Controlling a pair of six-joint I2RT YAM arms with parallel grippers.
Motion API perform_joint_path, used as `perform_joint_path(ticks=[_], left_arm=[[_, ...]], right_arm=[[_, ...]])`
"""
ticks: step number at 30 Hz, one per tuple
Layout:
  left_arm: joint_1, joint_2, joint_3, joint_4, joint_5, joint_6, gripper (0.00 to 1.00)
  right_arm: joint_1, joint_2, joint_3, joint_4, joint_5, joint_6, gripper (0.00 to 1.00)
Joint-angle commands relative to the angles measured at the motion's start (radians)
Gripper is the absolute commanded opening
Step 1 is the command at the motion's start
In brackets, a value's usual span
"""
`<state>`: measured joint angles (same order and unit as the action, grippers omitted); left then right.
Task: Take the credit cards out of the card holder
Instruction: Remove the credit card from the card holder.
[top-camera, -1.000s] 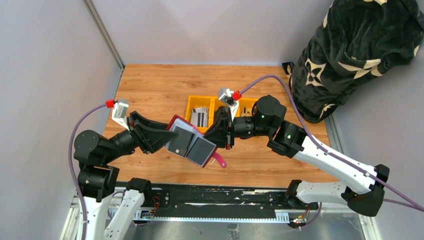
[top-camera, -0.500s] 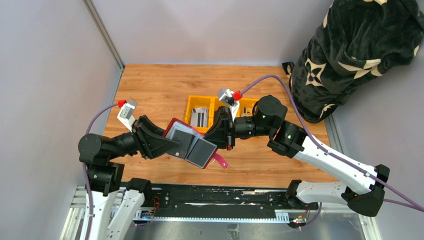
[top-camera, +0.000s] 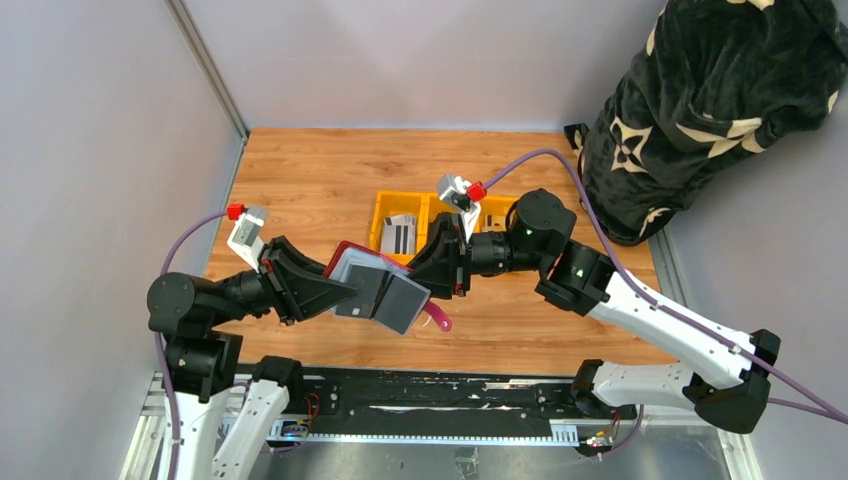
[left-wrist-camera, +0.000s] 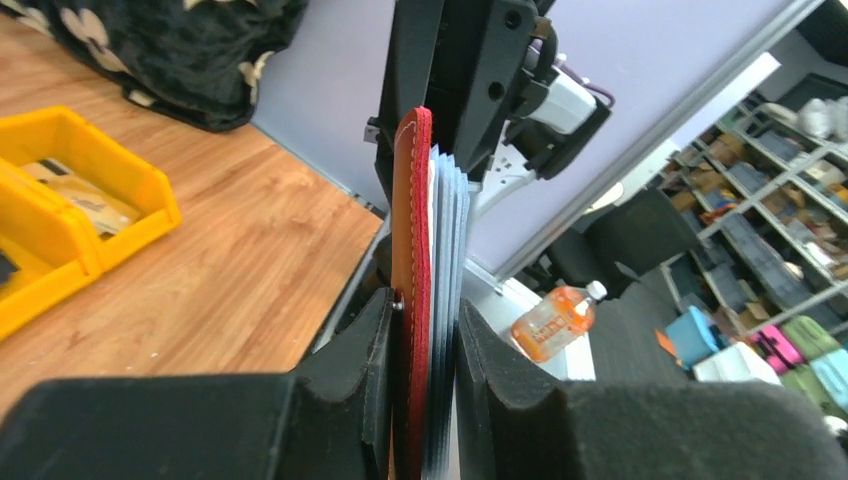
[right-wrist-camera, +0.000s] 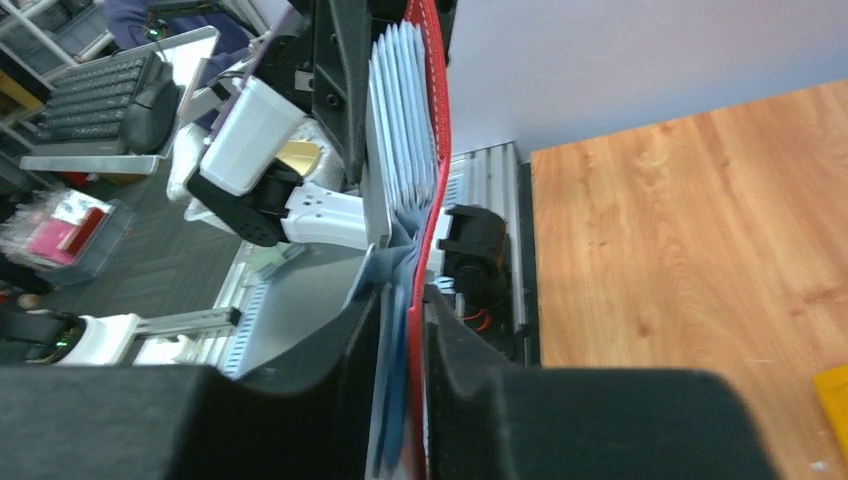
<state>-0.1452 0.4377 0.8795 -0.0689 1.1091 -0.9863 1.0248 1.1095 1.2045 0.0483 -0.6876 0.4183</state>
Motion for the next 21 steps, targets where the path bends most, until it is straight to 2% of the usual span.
perform_joint_path(ticks=[1, 7, 10, 13, 21], left_arm=[[-0.001, 0.022, 0.107, -0.247, -0.097, 0.244, 0.0], [-0.001, 0.038, 0.125, -0.284, -0.111, 0.316, 0.0], [-0.001, 0.031, 0.128, -0.317, -0.14, 0.37, 0.0], [-0.001, 0.029, 0.136, -0.338, -0.147, 0.397, 0.0], [-0.001, 0.035, 0.129, -0.265, -0.093, 0.314, 0.0]], right_arm=[[-0.027, -0.03, 0.037, 0.0, 0.037, -0.039, 0.36], [-0.111, -0.105, 0.06, -0.142, 0.194, -0.081, 0.7], [-0.123, -0.156, 0.074, -0.172, 0.312, -0.093, 0.77], [-0.123, -0.183, 0.054, -0.149, 0.326, -0.089, 0.81], [-0.116, -0.105, 0.005, -0.006, 0.098, -0.035, 0.83]])
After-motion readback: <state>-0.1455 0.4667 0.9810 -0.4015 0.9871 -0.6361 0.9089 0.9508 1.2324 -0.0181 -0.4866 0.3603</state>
